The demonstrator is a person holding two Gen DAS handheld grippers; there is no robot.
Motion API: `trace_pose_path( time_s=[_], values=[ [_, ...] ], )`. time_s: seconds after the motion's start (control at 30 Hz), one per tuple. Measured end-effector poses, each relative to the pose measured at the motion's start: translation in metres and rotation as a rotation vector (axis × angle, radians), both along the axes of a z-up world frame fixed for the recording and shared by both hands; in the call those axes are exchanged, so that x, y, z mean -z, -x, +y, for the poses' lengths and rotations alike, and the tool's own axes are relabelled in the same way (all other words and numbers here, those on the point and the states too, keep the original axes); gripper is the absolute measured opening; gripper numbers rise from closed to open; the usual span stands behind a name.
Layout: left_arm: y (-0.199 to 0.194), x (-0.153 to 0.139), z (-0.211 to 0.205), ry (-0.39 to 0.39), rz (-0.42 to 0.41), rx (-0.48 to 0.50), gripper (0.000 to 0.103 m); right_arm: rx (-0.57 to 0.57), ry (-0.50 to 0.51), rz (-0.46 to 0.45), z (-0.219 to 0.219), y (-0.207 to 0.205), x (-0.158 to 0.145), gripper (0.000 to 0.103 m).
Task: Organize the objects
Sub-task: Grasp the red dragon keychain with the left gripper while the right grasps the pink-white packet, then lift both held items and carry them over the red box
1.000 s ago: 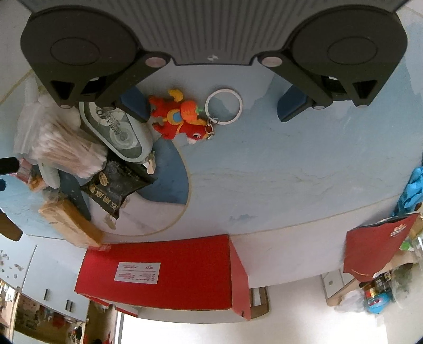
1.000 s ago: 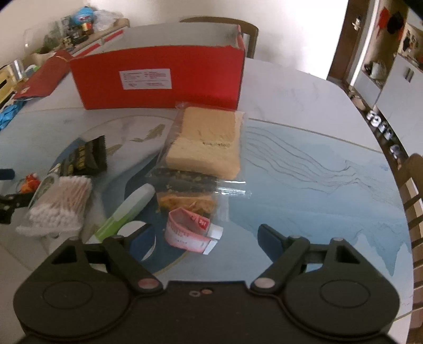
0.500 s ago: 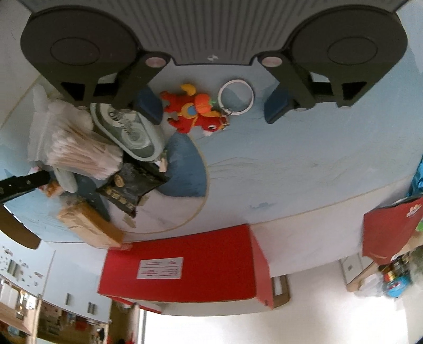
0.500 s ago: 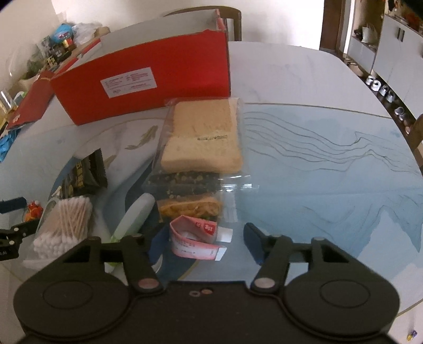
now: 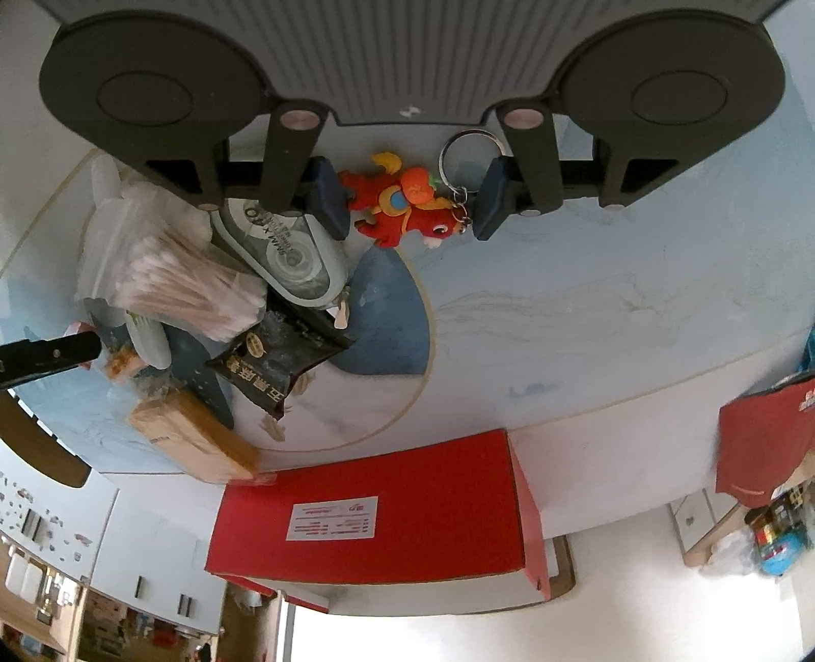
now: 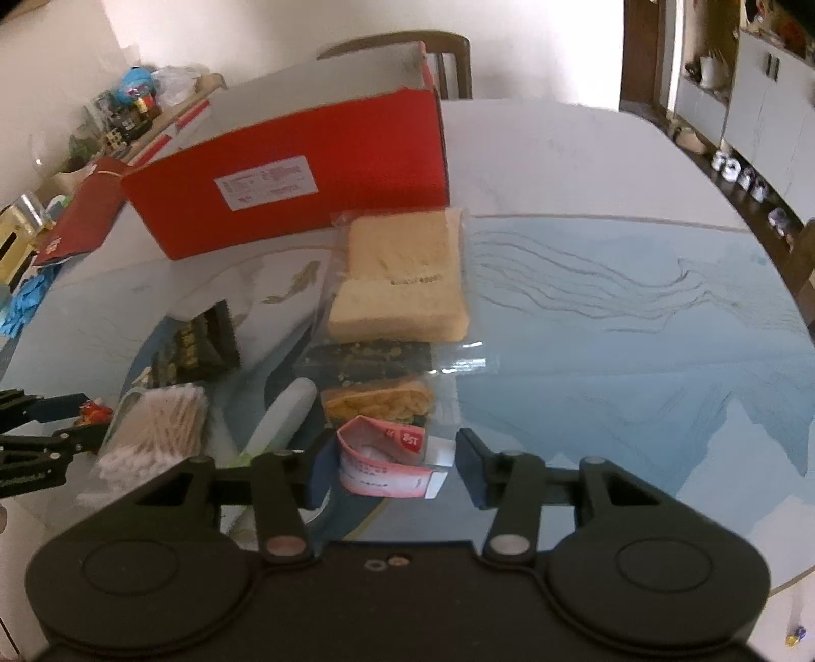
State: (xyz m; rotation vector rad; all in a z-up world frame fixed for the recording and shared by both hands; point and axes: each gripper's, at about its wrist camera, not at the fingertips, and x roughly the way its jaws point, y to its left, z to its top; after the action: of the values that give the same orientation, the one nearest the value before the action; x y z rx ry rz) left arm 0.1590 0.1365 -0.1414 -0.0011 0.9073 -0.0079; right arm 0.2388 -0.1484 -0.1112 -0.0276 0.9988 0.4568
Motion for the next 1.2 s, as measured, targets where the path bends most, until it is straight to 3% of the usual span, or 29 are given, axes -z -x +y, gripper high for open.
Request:
trace_pose_path(
  time_s=[0.33,0.73,1.2],
  values=[
    [0.012,-0.016,-0.001,0.044,-0.014,-0.03,0.052,-0.046,0.011,-0.044,-0.002,0.019,-0.024,0.048],
    [0.017,-0.059,-0.002,0.132,-0.074,-0.026,0.052,-0.115,-0.034,-0.09,0.007,0.029,-0.06,0.049],
    [-0.028,-0.114,-0.001,0.119,-0.157,0.088,0.052,-0.186,-0.072,-0.17,0.032,-0.016,-0.11,0.048]
  ],
)
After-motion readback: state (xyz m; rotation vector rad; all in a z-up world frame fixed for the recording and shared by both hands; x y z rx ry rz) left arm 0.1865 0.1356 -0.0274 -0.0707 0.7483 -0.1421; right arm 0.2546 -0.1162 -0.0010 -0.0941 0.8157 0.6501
